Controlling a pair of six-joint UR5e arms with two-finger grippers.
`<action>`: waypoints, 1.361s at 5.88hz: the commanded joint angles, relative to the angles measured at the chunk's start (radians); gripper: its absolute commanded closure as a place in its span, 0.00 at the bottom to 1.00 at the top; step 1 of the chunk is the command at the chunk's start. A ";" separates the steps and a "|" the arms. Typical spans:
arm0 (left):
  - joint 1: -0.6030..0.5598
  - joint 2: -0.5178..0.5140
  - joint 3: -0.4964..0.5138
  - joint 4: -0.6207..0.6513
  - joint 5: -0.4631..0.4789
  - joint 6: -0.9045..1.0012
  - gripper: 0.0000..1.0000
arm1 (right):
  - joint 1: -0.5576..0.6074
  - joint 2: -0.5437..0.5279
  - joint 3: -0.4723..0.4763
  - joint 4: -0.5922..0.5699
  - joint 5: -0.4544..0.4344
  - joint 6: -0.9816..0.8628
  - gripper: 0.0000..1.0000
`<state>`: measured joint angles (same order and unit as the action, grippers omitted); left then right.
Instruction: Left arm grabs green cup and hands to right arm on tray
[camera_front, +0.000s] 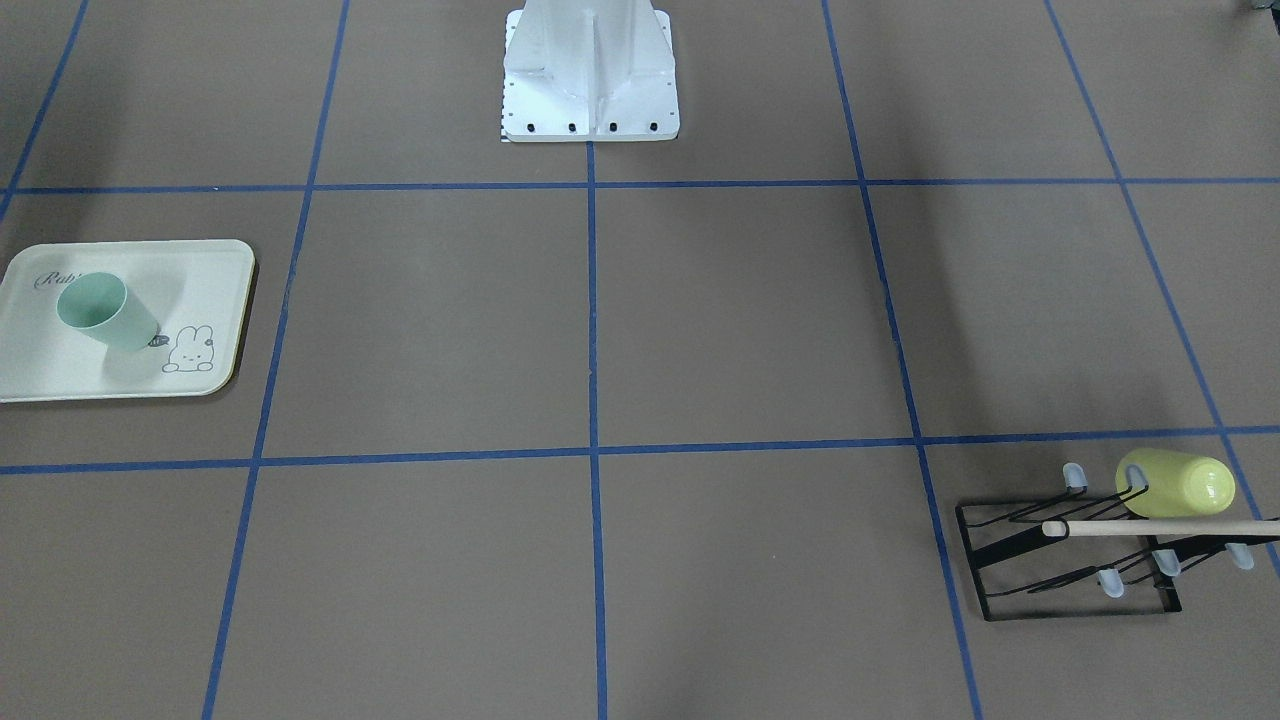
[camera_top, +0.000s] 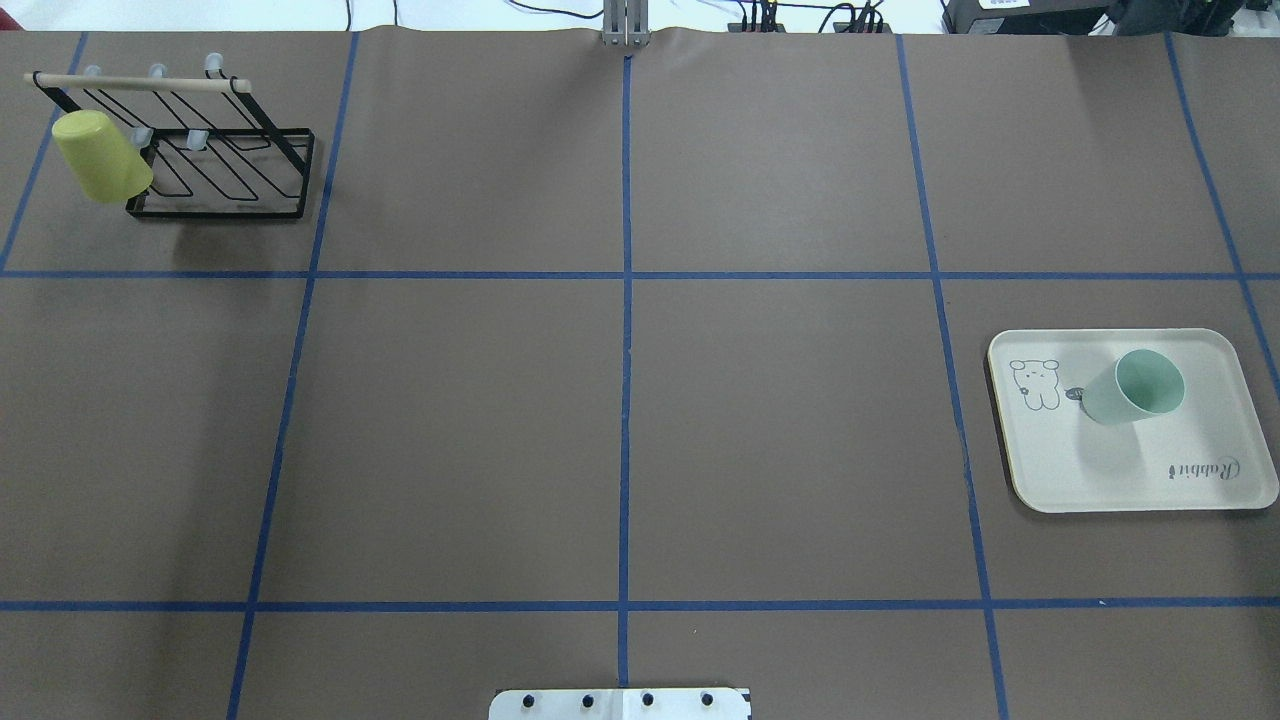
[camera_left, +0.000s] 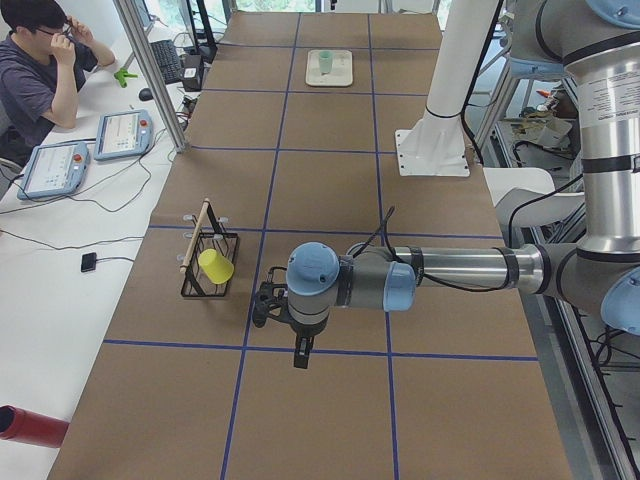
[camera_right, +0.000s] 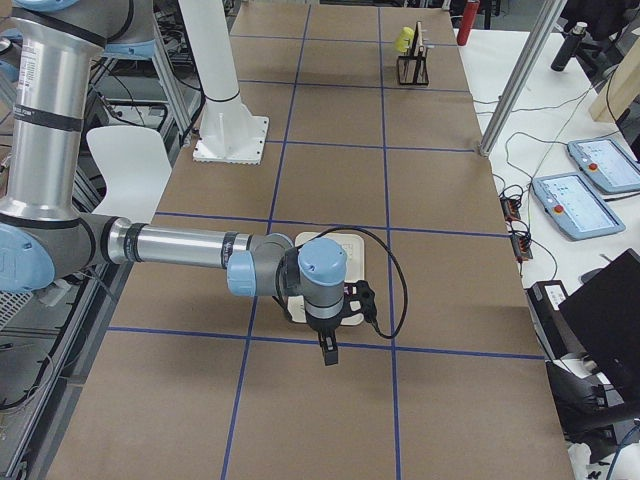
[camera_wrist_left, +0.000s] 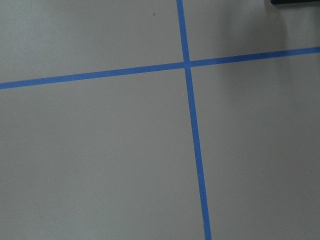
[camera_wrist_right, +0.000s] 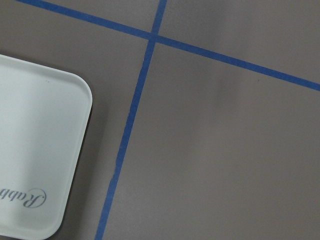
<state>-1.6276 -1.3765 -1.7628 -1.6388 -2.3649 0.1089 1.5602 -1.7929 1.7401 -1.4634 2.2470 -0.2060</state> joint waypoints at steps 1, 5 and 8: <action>0.000 0.002 0.002 0.002 0.001 0.000 0.00 | 0.000 -0.003 -0.002 0.000 0.000 -0.003 0.00; 0.000 0.014 -0.001 -0.001 -0.002 -0.001 0.00 | 0.000 -0.005 -0.005 0.000 0.000 -0.015 0.00; 0.002 0.013 0.002 -0.003 -0.002 -0.002 0.00 | 0.000 -0.005 -0.005 0.000 -0.006 -0.016 0.00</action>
<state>-1.6269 -1.3625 -1.7619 -1.6410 -2.3669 0.1074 1.5601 -1.7978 1.7349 -1.4634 2.2421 -0.2220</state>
